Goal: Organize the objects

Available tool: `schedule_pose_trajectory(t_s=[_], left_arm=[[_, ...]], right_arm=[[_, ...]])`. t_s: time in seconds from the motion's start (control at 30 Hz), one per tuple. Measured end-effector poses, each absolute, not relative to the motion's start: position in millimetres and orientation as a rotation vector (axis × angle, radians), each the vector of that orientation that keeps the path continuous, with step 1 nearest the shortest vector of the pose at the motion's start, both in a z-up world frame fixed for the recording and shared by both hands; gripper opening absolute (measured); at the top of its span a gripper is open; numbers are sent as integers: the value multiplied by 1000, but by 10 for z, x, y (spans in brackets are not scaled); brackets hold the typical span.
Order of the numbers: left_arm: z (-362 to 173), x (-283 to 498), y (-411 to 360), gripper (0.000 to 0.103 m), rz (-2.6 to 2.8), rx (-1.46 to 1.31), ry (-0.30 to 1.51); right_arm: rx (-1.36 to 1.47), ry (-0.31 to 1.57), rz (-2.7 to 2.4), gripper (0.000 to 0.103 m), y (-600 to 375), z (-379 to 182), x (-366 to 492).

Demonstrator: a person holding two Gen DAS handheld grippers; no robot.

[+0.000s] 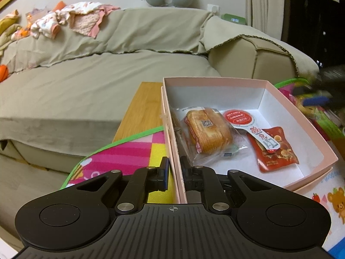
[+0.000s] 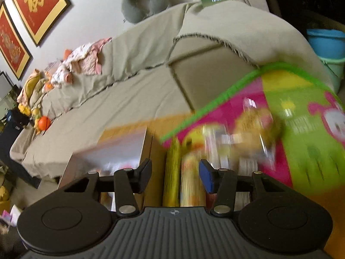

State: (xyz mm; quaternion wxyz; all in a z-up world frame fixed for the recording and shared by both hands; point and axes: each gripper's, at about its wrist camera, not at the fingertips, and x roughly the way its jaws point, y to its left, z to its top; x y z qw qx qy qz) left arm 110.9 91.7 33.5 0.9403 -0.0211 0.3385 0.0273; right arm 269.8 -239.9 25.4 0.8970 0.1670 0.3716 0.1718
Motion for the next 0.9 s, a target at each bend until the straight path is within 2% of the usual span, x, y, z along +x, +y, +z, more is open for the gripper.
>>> schedule_pose_trajectory(t_s=[0.27,0.3,0.37,0.4,0.77,0.9], left_arm=[[346,1111,914,13,55,-40,693],[346,1114,914,13,56,-40,693],[347,1113,913,13,57,-41,693],[347,1112,913,13,57,-42,692],[337,1098,914,14,56,-50,685],[336,1103,905,13,59,-54,684]], right_arm=[[240,874,328,45,-2128,-70,3398],[253,875,352,40,-2132,-71,3391],[320,912,433,22,-2164,-75,3355],[324,934,448,21,-2164,-86,3324],[78,954,441,21,-2399,78,2384],[-84,877,350,25,-2545,156,1880]])
